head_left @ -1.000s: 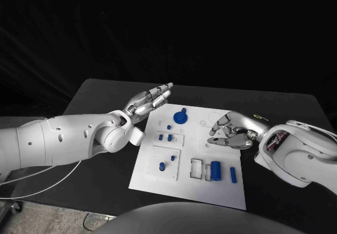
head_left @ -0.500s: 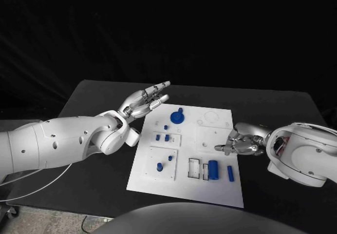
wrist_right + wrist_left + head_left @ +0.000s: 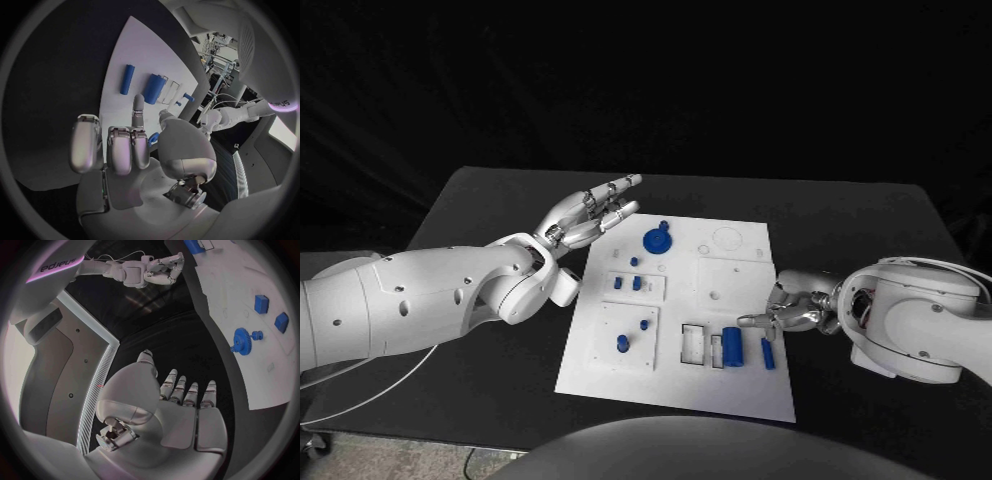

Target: Assemble the parts on the task board

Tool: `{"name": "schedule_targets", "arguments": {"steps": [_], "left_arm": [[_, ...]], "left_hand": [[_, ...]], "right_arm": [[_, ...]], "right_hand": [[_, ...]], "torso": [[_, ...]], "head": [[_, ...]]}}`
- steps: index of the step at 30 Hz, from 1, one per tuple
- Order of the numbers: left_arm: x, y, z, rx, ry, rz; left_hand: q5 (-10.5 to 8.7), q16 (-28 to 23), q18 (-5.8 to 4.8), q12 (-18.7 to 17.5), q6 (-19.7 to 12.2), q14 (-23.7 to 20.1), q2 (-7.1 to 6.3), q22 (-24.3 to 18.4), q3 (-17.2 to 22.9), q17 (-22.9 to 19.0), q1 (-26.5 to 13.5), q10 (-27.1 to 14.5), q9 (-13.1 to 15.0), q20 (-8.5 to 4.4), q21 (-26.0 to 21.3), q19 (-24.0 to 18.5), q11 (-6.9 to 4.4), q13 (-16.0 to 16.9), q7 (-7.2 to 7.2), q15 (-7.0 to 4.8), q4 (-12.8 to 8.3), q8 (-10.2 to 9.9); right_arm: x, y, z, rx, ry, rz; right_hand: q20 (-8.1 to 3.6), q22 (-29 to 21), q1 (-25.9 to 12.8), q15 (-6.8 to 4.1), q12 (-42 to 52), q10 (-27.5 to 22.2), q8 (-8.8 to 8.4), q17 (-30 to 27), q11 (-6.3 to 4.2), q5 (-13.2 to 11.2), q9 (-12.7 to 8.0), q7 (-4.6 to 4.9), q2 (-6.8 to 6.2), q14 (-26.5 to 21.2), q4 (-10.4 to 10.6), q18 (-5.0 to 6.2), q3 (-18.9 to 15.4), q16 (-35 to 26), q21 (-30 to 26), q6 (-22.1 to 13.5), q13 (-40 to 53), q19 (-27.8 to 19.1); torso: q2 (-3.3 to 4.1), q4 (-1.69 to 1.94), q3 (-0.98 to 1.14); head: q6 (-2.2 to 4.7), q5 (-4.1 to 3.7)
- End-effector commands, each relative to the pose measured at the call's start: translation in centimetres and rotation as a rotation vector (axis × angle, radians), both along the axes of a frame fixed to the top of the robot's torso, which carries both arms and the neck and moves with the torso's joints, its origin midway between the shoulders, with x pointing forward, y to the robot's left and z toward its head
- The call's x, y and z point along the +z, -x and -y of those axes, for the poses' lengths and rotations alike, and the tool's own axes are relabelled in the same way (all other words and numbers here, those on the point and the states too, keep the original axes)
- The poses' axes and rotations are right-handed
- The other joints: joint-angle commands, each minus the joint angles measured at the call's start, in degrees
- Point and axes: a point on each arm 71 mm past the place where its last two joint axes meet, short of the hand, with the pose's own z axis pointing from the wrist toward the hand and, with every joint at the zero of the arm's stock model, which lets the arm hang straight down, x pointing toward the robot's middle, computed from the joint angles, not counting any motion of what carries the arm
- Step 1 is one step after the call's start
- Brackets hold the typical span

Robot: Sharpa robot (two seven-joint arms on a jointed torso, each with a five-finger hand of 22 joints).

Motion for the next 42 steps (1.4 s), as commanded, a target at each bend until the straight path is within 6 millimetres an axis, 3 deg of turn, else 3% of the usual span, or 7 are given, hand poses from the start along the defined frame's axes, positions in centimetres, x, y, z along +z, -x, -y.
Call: {"name": "schedule_targets", "arguments": {"steps": [1,14,23,30,39,40,42], "left_arm": [[-0.1,0.2,0.2,-0.029,0.003,-0.004],[-0.3,0.1,0.0,-0.027,0.012,-0.033],[-0.4,0.2,-0.1,-0.034,0.011,-0.053],[-0.4,0.2,0.0,-0.040,0.014,-0.066],[-0.5,0.2,0.1,-0.047,0.014,-0.078],[-0.5,0.2,0.1,-0.048,0.013,-0.079],[-0.5,0.2,0.2,-0.050,0.013,-0.082]], "left_hand": [[0.16,-0.21,0.83,-0.05,0.10,0.04,0.23,0.08,0.27,-0.06,0.61,0.13,0.04,0.46,-0.09,-0.11,0.64,-0.01,0.34,0.44,0.03,-0.28],[0.26,-0.21,0.85,0.29,0.14,0.04,0.45,0.19,0.25,-0.06,0.78,0.35,0.03,1.02,-0.04,-0.04,1.63,0.05,0.83,0.65,0.03,-0.43],[0.39,-0.21,0.86,0.59,1.57,0.04,0.65,0.26,0.22,-0.06,0.94,0.59,0.20,1.43,0.00,0.01,2.49,0.08,1.66,0.88,0.04,-0.19],[0.47,-0.21,0.87,0.74,1.91,0.04,0.74,0.32,0.23,-0.06,1.04,0.71,0.23,1.59,0.03,0.04,2.81,0.10,1.90,1.09,0.03,-0.13],[0.55,-0.21,0.88,0.89,1.86,0.04,0.86,0.34,0.25,-0.06,1.17,0.83,0.21,1.73,0.04,0.06,3.36,0.11,2.11,1.23,0.03,-0.16],[0.64,-0.21,0.88,0.96,1.77,0.04,0.89,0.37,0.26,-0.06,1.23,0.88,0.19,1.77,0.05,0.08,3.56,0.12,2.18,1.25,0.02,-0.19],[0.67,-0.21,0.88,0.99,1.74,0.04,0.92,0.37,0.27,-0.06,1.27,0.90,0.18,1.79,0.06,0.08,3.67,0.13,2.24,1.28,0.02,-0.20]], "right_arm": [[-0.4,0.3,-0.3,0.003,0.042,-0.034],[-2.1,0.6,-2.5,0.045,0.047,-0.046],[-3.2,0.3,-2.6,0.059,0.086,-0.057],[-3.7,0.1,-2.9,0.106,0.139,-0.039],[-4.3,0.1,-3.2,0.104,0.134,-0.041],[-4.4,0.1,-3.2,0.099,0.128,-0.041],[-4.4,0.1,-3.3,0.086,0.112,-0.041]], "right_hand": [[-0.30,11.71,-0.30,-0.21,0.21,5.90,-0.52,10.84,-0.14,0.30,0.05,-0.24,-0.02,5.21,-0.05,-1.29,-0.51,0.48,1.85,1.40,15.05,3.45],[-0.72,11.22,-0.84,-0.73,0.21,5.90,-0.99,7.86,-0.65,-0.57,0.89,-0.83,0.21,4.64,-0.13,-0.92,-1.08,-1.67,0.76,3.79,15.05,2.67],[-0.76,11.28,-0.59,-0.72,0.21,5.90,-1.15,7.07,-0.87,-0.83,1.27,-1.01,-0.51,4.51,-0.25,-0.98,-1.46,-2.23,1.28,4.27,15.05,2.61],[-0.71,10.98,-0.88,-0.60,0.21,5.90,-2.12,5.36,-0.82,-1.05,1.49,-0.85,-1.78,4.20,0.04,-0.77,-1.81,-3.49,0.39,3.51,15.05,2.18],[-0.52,10.77,-0.51,-0.35,0.21,5.90,-3.31,4.12,-0.56,-0.82,1.51,-0.47,-1.48,3.99,-0.09,-0.63,-1.28,-4.40,-0.20,2.37,15.05,1.84],[-0.46,10.73,-0.10,-0.27,0.21,5.90,-3.61,3.99,-0.48,-0.40,1.52,-0.37,-1.27,3.98,-0.22,-0.60,-1.05,-4.49,-0.31,2.08,15.05,1.77],[-0.30,10.66,2.41,-0.11,0.21,5.90,-4.43,3.65,-0.31,5.50,1.67,-0.13,-0.83,3.98,-1.37,-0.55,-0.05,-4.68,-0.38,1.40,15.05,1.59]], "torso": [[0.06,0.06,0.04],[0.03,0.03,0.03],[0.03,0.06,0.03],[0.04,0.03,0.03],[0.04,0.02,0.04],[0.05,0.03,0.05],[0.03,0.03,0.05]], "head": [[0.01,-0.24],[0.01,-0.62],[0.01,0.05],[0.01,0.10],[0.01,0.20],[0.01,0.24],[0.01,0.37]]}}
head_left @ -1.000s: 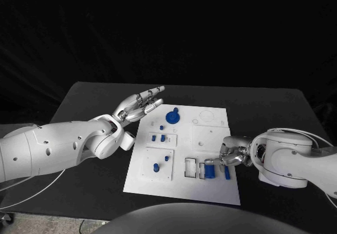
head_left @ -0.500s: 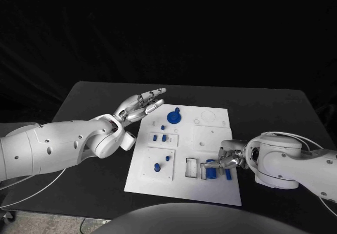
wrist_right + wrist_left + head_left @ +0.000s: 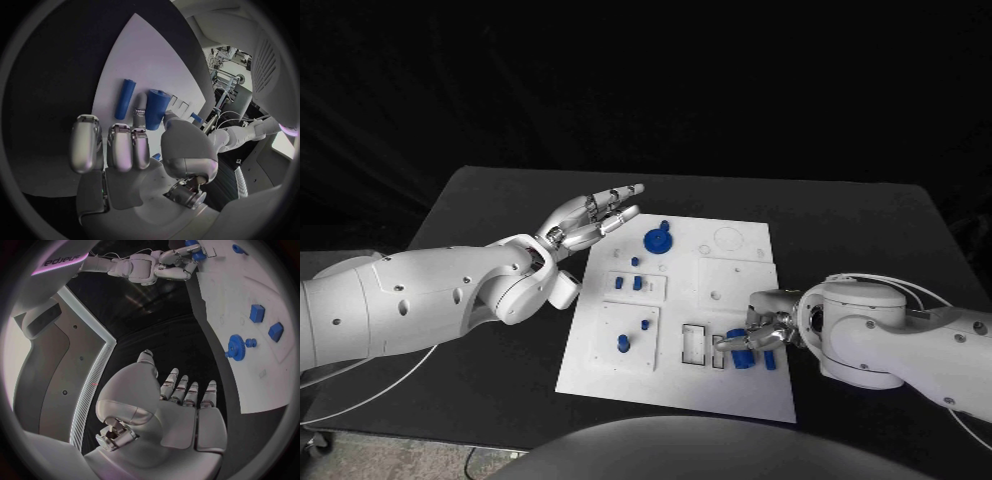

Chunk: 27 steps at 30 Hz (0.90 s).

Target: Assemble the parts on the task board

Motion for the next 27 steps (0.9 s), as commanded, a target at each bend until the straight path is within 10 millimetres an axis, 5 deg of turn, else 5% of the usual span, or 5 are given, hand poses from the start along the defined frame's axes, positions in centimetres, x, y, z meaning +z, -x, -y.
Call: {"name": "schedule_targets", "arguments": {"steps": [1,7,11,16,27], "left_arm": [[-0.1,0.1,0.3,-0.025,0.012,-0.016],[-0.1,0.1,0.3,-0.028,0.011,-0.022],[-0.1,0.1,0.3,-0.030,0.010,-0.026],[-0.2,0.2,0.3,-0.032,0.008,-0.033],[-0.3,0.1,0.4,-0.039,0.006,-0.044]], "left_hand": [[0.43,-0.21,0.88,0.33,0.06,-0.05,0.26,0.06,0.28,-0.08,0.63,0.20,0.00,0.38,0.06,-0.11,0.60,0.09,0.24,0.56,0.02,0.01],[0.53,-0.21,0.88,0.60,-0.25,-0.05,0.40,0.11,0.38,-0.08,0.92,0.39,-0.04,0.44,0.08,-0.08,1.06,0.13,0.48,0.66,-0.01,-0.09],[0.58,-0.21,0.89,0.80,-0.39,-0.05,0.52,0.14,0.45,-0.08,1.09,0.52,-0.06,0.48,0.10,-0.06,1.32,0.16,0.53,0.74,-0.01,-0.14],[0.68,-0.20,0.89,1.01,-0.41,-0.04,0.74,0.21,0.57,-0.08,1.32,0.66,-0.06,0.54,0.13,-0.02,1.57,0.18,0.63,0.91,0.00,-0.16],[0.71,-0.09,0.90,1.24,-0.38,0.18,0.90,0.44,0.63,0.02,1.56,0.80,-0.04,0.64,0.23,0.11,1.77,0.20,0.77,1.29,0.00,-0.16]], "right_arm": [[-0.2,0.0,0.1,-0.016,-0.006,0.006],[-0.3,0.2,0.1,-0.048,-0.042,-0.028],[-0.3,0.4,0.2,-0.077,-0.075,-0.053],[-0.1,1.0,0.4,-0.132,-0.135,-0.103],[1.5,1.6,1.4,-0.295,-0.283,-0.223]], "right_hand": [[0.11,10.66,3.87,0.35,0.21,5.89,-1.42,3.53,0.14,8.82,-0.10,0.22,0.50,3.98,-1.68,0.34,1.58,-0.34,-0.22,-1.29,15.08,1.51],[0.43,10.38,11.14,0.94,0.21,5.89,-4.67,2.50,1.08,37.47,-0.44,1.40,-1.44,3.81,-6.38,0.51,7.65,-1.02,-0.92,-6.25,15.08,1.01],[0.96,10.35,13.12,1.50,0.21,5.89,-5.56,2.39,1.79,46.77,-0.03,2.38,-2.28,3.82,-8.74,0.51,12.02,-1.02,-0.92,-8.71,15.08,0.92],[1.45,10.36,12.05,1.93,0.21,5.89,-4.48,2.46,2.03,52.23,1.74,2.78,-2.78,3.87,-10.56,0.54,16.52,-0.80,-0.70,-9.42,15.08,0.89],[1.59,10.38,9.33,1.92,0.21,5.89,-3.67,2.54,2.12,50.00,3.16,2.75,-2.55,3.90,-11.07,0.53,18.36,-0.57,-0.43,-10.09,15.08,0.87]], "torso": [[-0.02,0.00,0.01],[0.00,-0.02,-0.01],[0.03,0.00,0.02],[0.00,0.02,0.00],[-0.04,-0.02,-0.01]], "head": [[0.01,0.18],[0.01,0.25],[0.01,0.47],[0.01,0.57],[0.01,0.50]]}}
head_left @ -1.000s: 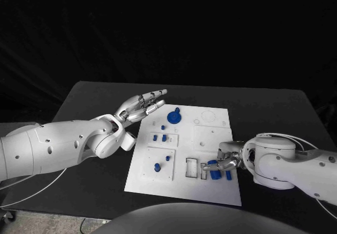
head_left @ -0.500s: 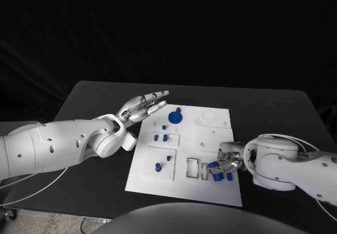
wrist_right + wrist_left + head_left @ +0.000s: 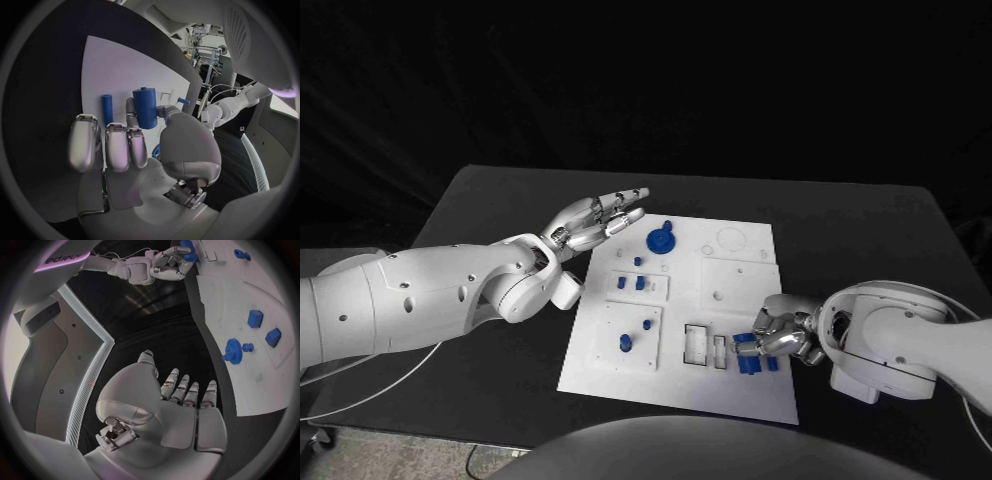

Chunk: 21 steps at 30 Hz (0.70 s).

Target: Assemble the parts on the task board

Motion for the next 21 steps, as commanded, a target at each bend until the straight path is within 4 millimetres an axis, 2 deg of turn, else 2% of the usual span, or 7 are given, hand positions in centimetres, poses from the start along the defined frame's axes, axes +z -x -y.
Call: {"name": "schedule_targets", "arguments": {"steps": [1,5,9,10,12,16,21], "left_arm": [[-0.1,0.1,0.3,-0.024,0.011,-0.012],[-0.1,0.1,0.4,-0.027,0.011,-0.016],[-0.1,0.2,0.4,-0.027,0.008,-0.022],[-0.1,0.2,0.4,-0.027,0.008,-0.023],[-0.1,0.2,0.3,-0.027,0.006,-0.026],[-0.2,0.2,0.3,-0.028,0.005,-0.030],[-0.2,0.2,0.4,-0.033,0.004,-0.036]], "left_hand": [[0.28,-0.08,0.90,0.36,0.09,0.02,0.10,0.13,0.31,0.02,0.76,-0.01,-0.02,0.46,0.25,-0.08,0.56,0.10,0.40,0.38,-0.01,-0.16],[0.32,-0.06,0.92,0.41,0.24,0.06,0.15,0.34,0.33,0.03,0.86,0.02,0.00,0.49,0.33,0.03,0.57,0.10,0.49,0.48,-0.02,-0.13],[0.33,-0.04,0.93,0.47,0.33,0.10,0.15,0.44,0.33,0.05,0.91,0.05,0.01,0.52,0.38,0.09,0.57,0.11,0.53,0.55,-0.02,-0.10],[0.33,-0.04,0.93,0.47,0.34,0.11,0.16,0.44,0.33,0.05,0.91,0.06,0.01,0.52,0.38,0.10,0.57,0.11,0.53,0.56,-0.02,-0.10],[0.37,-0.02,0.94,0.52,0.41,0.15,0.18,0.47,0.34,0.07,0.98,0.08,0.02,0.55,0.41,0.13,0.55,0.11,0.59,0.70,-0.02,-0.08],[0.40,0.00,0.94,0.57,0.56,0.19,0.21,0.53,0.35,0.08,1.06,0.11,0.04,0.57,0.44,0.18,0.54,0.12,0.65,0.82,-0.02,-0.05],[0.42,0.01,0.91,0.63,1.02,0.22,0.31,0.57,0.38,0.09,1.18,0.16,0.10,0.60,0.48,0.24,0.44,0.12,1.03,0.99,-0.01,0.06]], "right_arm": [[0.3,0.2,-0.1,-0.100,-0.090,-0.069],[0.6,0.0,-0.3,-0.102,-0.092,-0.053],[0.6,-0.2,-0.7,-0.098,-0.091,-0.041],[0.6,-0.3,-0.8,-0.097,-0.091,-0.039],[0.6,-0.3,-1.1,-0.091,-0.089,-0.038],[0.5,-0.5,-1.6,-0.068,-0.078,-0.033],[0.2,-0.7,-2.4,-0.039,-0.066,-0.037]], "right_hand": [[0.55,10.32,0.64,0.25,0.22,6.54,0.33,2.49,0.05,-2.09,0.52,-0.76,2.46,3.90,-12.45,0.53,13.13,0.34,0.18,-0.89,15.09,0.84],[0.57,10.12,0.29,0.28,0.22,6.54,0.26,1.89,0.11,-2.47,0.64,-0.67,2.60,3.77,-12.52,0.68,13.41,-0.07,-0.51,-1.29,15.09,0.61],[0.73,9.97,-0.65,0.47,0.22,6.54,0.06,1.41,0.34,-4.98,0.79,-0.43,2.89,3.64,-12.45,0.77,13.65,-0.39,-0.99,-2.10,15.09,0.38],[0.78,9.97,-1.01,0.51,0.22,6.54,0.05,1.40,0.38,-6.02,0.83,-0.41,3.10,3.64,-12.29,0.77,13.66,-0.39,-1.01,-2.18,15.09,0.36],[0.88,9.96,-1.94,0.60,0.22,6.54,0.05,1.42,0.43,-10.21,0.92,-0.40,3.56,3.66,-11.82,0.77,13.38,-0.33,-1.02,-2.31,15.09,0.33],[0.98,9.93,-2.97,0.69,0.22,6.54,-0.23,1.25,0.57,-16.47,0.78,-0.28,4.09,3.64,-11.13,0.80,12.83,-0.37,-1.09,-2.69,15.09,0.28],[1.13,9.86,-3.84,0.85,0.22,6.54,-0.76,0.97,0.77,-21.54,0.31,-0.06,4.52,3.59,-10.34,0.85,12.23,-0.49,-1.33,-3.05,15.09,0.19]], "torso": [[-0.05,-0.04,0.00],[-0.03,0.08,0.00],[-0.04,-0.02,0.01],[-0.04,-0.02,0.01],[-0.02,0.02,0.01],[-0.01,0.02,0.00],[0.01,-0.01,0.00]], "head": [[0.01,0.03],[0.01,0.19],[0.01,0.32],[0.01,0.32],[0.01,0.29],[0.01,0.10],[0.01,0.08]]}}
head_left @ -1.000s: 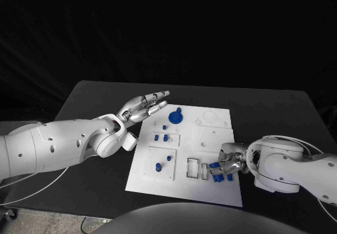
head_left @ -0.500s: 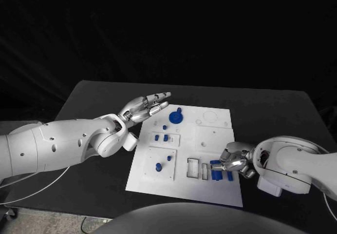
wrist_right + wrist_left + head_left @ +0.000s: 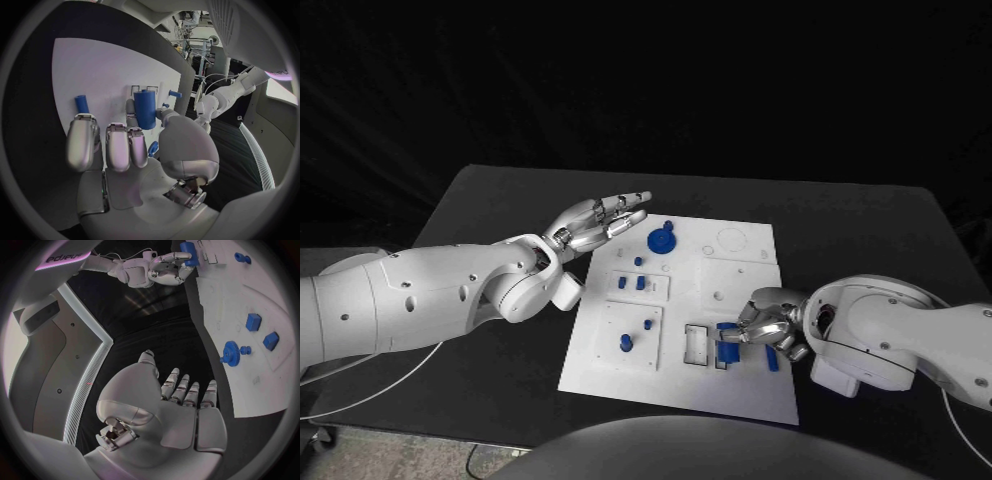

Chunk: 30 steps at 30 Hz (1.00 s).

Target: Assemble the parts on the task board

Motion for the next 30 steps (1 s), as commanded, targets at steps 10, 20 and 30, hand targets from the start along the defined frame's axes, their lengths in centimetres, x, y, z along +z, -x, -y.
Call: {"name": "schedule_targets", "arguments": {"steps": [10,20,30], "left_arm": [[-0.1,0.2,0.4,-0.029,0.010,-0.020],[-0.1,0.1,0.3,-0.027,0.013,-0.028],[-0.1,0.2,-0.1,-0.020,0.012,-0.035]], "left_hand": [[0.22,0.03,0.89,0.22,0.39,0.11,0.13,0.09,0.39,0.10,0.54,-0.03,0.12,0.41,0.29,0.07,0.22,0.09,0.43,0.51,-0.02,0.10],[0.26,0.03,0.89,0.22,0.38,0.11,0.14,0.04,0.40,0.10,0.58,-0.03,0.11,0.42,0.28,0.06,0.23,0.08,0.49,0.55,-0.03,0.10],[0.29,0.02,0.89,0.25,0.39,0.10,0.15,0.32,0.41,0.09,0.63,-0.01,0.11,0.42,0.38,0.19,0.27,0.09,0.57,0.56,-0.04,0.11]], "right_arm": [[-0.6,-0.7,-1.2,0.036,0.029,0.002],[-1.0,-0.6,-2.2,0.062,0.027,-0.019],[-1.1,-0.4,-2.9,0.082,0.025,-0.044]], "right_hand": [[0.38,9.80,-1.02,0.51,0.22,6.32,-0.48,0.70,0.22,-2.76,-0.39,0.16,0.35,3.55,-9.40,0.91,9.64,-0.25,-0.62,-0.14,15.09,0.13],[0.45,9.73,-1.28,0.57,0.22,6.32,-0.75,0.33,0.30,-3.89,-0.67,0.26,0.58,3.47,-9.10,0.96,9.43,-0.48,-0.88,-0.24,15.09,0.04],[0.63,9.46,-3.57,0.75,0.22,6.32,-1.35,-0.86,0.49,-10.23,-1.41,0.44,1.27,3.22,-6.95,1.14,7.82,-1.26,-1.89,-0.23,15.09,-0.28]], "torso": [[0.03,0.00,0.01],[-0.02,-0.05,-0.01],[-0.02,0.01,-0.03]], "head": [[0.01,0.05],[0.01,0.15],[0.01,0.30]]}}
